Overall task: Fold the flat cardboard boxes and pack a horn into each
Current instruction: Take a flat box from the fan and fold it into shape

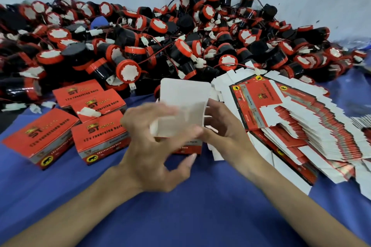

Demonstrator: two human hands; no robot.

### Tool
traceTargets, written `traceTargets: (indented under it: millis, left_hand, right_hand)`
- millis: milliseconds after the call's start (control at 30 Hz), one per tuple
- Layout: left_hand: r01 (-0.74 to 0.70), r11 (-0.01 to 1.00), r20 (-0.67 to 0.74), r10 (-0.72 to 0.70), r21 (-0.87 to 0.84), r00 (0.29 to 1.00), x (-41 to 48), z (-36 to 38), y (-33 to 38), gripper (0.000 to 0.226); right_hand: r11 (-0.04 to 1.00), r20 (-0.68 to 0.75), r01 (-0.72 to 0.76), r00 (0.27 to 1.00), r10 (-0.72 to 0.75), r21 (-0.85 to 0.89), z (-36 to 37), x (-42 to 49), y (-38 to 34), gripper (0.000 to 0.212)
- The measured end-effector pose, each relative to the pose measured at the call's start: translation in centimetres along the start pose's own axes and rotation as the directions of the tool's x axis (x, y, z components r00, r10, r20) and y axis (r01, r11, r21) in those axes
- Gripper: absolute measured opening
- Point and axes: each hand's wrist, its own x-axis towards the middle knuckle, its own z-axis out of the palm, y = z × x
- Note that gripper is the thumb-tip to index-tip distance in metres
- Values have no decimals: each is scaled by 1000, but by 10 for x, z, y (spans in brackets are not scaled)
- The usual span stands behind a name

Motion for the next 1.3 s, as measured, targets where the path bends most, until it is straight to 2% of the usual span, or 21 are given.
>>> traceTargets:
  millis: [33, 100, 133, 200, 233, 267, 333, 367, 433, 500, 533, 600, 667, 733, 800, 867, 967, 1033, 1100, 1200, 1300]
  left_hand:
    - [115, 992, -52, -118, -60, 992, 1, 0, 0, 40]
    - [342, 922, -17, -351, -182, 936, 3, 0, -2, 52]
    - [452, 856, 67, -451, -252, 890, 4, 0, -3, 52]
    - [646, 677, 258, -594, -352, 762, 6, 1, -5, 41]
    - [684, 644, 294, -617, -343, 730, 4, 3, -7, 35]
    - [685, 666, 292, -619, -297, 729, 2, 4, -9, 30]
    - [641, 743, 244, -597, -189, 764, -2, 6, -11, 30]
    - [631, 762, 223, -596, -146, 772, -4, 6, -12, 32]
    - [665, 741, 181, -644, -96, 743, -4, 6, -14, 37]
    - [706, 704, 135, -694, -79, 707, -6, 6, -17, 39]
    - [720, 689, 125, -710, -83, 693, -6, 6, -18, 41]
    - [729, 680, 108, -721, -80, 684, -7, 7, -20, 46]
    - [724, 685, 102, -717, -78, 690, -8, 8, -21, 46]
    - [733, 675, 107, -725, -83, 680, -9, 8, -21, 45]
    - [739, 669, 109, -731, -81, 674, -9, 9, -21, 45]
    - [734, 675, 115, -725, -78, 679, -8, 10, -21, 46]
    - [717, 695, 133, -706, -59, 695, -8, 10, -21, 47]
    - [712, 700, 161, -697, -58, 698, -8, 11, -20, 47]
    - [708, 705, 185, -690, -52, 700, -7, 11, -19, 47]
    - [700, 712, 202, -679, -49, 705, -8, 10, -19, 46]
    - [696, 716, 201, -676, -51, 709, -8, 10, -19, 45]
  right_hand:
    - [1000, 6, -27, 1000, 27, -3, -4, -1, 2, 48]
    - [997, 92, -81, 992, 82, -20, -7, 2, 3, 44]
    - [993, 135, -122, 984, 120, 7, -7, 6, 3, 38]
    - [956, 86, -269, 962, 260, 117, -5, 20, -4, 36]
    - [948, 32, -290, 957, 289, 129, -3, 30, -6, 47]
    - [963, -40, -263, 963, 265, 58, -1, 41, -7, 52]
    - [949, -158, -185, 976, 149, -254, 2, 67, -9, 43]
    - [877, -157, -178, 980, 120, -446, 3, 81, -7, 37]
    - [679, -67, -203, 973, 220, -706, 8, 108, -2, 29]
    - [542, -24, -195, 952, 306, -817, 15, 126, 6, 30]
    - [526, -21, -178, 956, 291, -832, 18, 131, 12, 33]
    - [558, -32, -143, 978, 204, -817, 24, 133, 19, 35]
    - [663, -88, -122, 993, 84, -739, 23, 127, 22, 30]
    - [814, -166, -119, 986, 28, -569, 13, 117, 17, 29]
    - [950, -243, -108, 969, 35, -294, -9, 105, 7, 41]
    - [999, -321, -31, 946, 33, 10, -37, 91, -9, 49]
    - [919, -343, 128, 939, 8, 373, -68, 72, -26, 63]
    - [809, -317, 178, 948, 12, 561, -77, 62, -29, 46]
    - [689, -275, 158, 959, 63, 708, -78, 56, -30, 33]
    - [516, -263, 169, 958, 114, 840, -75, 52, -28, 40]
    - [454, -312, 216, 939, 146, 864, -74, 51, -28, 39]
